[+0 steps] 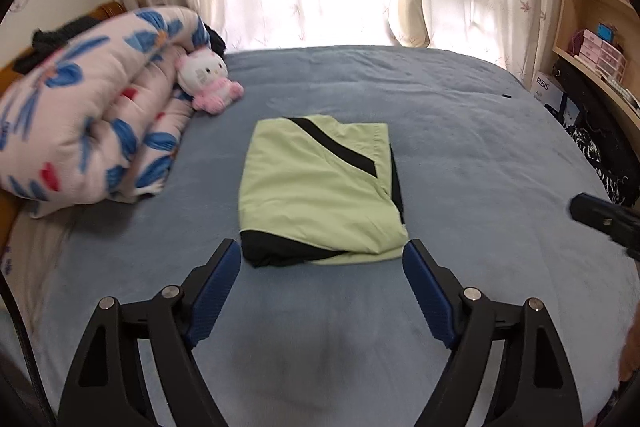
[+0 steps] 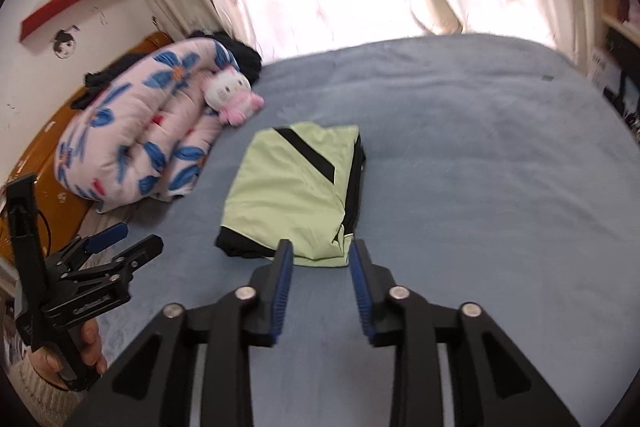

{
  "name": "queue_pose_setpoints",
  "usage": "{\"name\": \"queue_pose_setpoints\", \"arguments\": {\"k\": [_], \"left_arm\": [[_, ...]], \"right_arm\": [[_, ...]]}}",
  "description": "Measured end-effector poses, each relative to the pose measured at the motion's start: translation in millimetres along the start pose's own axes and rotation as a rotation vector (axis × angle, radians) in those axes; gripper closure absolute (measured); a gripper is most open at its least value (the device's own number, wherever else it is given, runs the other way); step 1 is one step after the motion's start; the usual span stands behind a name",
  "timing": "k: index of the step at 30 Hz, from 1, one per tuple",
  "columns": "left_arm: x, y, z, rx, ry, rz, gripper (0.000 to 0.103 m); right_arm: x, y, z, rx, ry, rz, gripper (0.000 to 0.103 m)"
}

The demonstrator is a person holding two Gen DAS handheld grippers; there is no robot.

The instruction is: Fold large clothes

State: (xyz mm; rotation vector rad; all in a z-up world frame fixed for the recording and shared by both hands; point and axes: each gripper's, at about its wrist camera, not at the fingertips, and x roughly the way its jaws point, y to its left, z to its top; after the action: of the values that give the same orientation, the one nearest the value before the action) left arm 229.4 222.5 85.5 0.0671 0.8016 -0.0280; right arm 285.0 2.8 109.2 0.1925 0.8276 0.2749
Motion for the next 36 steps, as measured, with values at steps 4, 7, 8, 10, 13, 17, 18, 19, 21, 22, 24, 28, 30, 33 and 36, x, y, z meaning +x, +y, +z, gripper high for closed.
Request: {"name": "queue_pose_setpoints", "arguments": {"k": [4, 7, 8, 10, 13, 17, 18, 19, 21, 22, 24, 28, 30, 33, 36], "left_arm": [[-59, -18, -13, 0.02, -0.021, -0.034, 0.021], [-97, -35, -28, 0.043, -0.032, -0.062, 0.021], [-110, -41, -35, 0.051, -0.041, -0.067, 0.021], [-129, -53, -49, 0.059, -0.057, -0.072, 0.021], [-150, -69, -73, 0.057, -0.069, -0.097, 0.021], [-164, -93, -114, 0.03, -0.072, -0.101, 0.021], [-163, -98, -123, 0.023, -0.065, -0.096, 0.021], [-162, -104, -135, 0.013, -0.058, -0.098, 0.021], [-157, -115, -156, 0.005, -0.04, -0.094, 0.021], [-154, -122, -166, 0.006, -0.031, -0.092, 0.021], [-147, -135, -186, 0.008, -0.008, -0.077, 0.021], [-136, -160, -221, 0.01, 0.024, -0.066, 0.021], [-133, -169, -232, 0.011, 0.031, -0.056, 0.021], [-128, -178, -243, 0.014, 0.045, -0.049, 0.021], [-124, -183, -250, 0.013, 0.066, -0.055, 0.021]], "right_arm": [[-70, 3, -18, -0.027, -0.038, -0.007, 0.071], [-116, 3, -36, -0.046, -0.064, -0.008, 0.067], [-129, 3, -42, -0.051, -0.074, -0.017, 0.066], [-151, 3, -58, -0.073, -0.092, -0.044, 0.058], [-172, 2, -84, -0.107, -0.093, -0.085, 0.055], [-179, -5, -126, -0.114, -0.062, -0.094, 0.054], [-177, -9, -142, -0.109, -0.051, -0.095, 0.054], [-178, -12, -151, -0.104, -0.045, -0.098, 0.054], [-175, -19, -177, -0.08, -0.03, -0.11, 0.054], [-174, -21, -189, -0.072, -0.024, -0.114, 0.054], [-170, -27, -216, -0.045, -0.023, -0.14, 0.054], [-169, -32, -247, -0.001, -0.076, -0.233, 0.054], [-168, -34, -256, 0.002, -0.095, -0.271, 0.054], [-164, -39, -262, -0.007, -0.094, -0.293, 0.054], [-161, -41, -264, -0.006, -0.087, -0.29, 0.054]]}}
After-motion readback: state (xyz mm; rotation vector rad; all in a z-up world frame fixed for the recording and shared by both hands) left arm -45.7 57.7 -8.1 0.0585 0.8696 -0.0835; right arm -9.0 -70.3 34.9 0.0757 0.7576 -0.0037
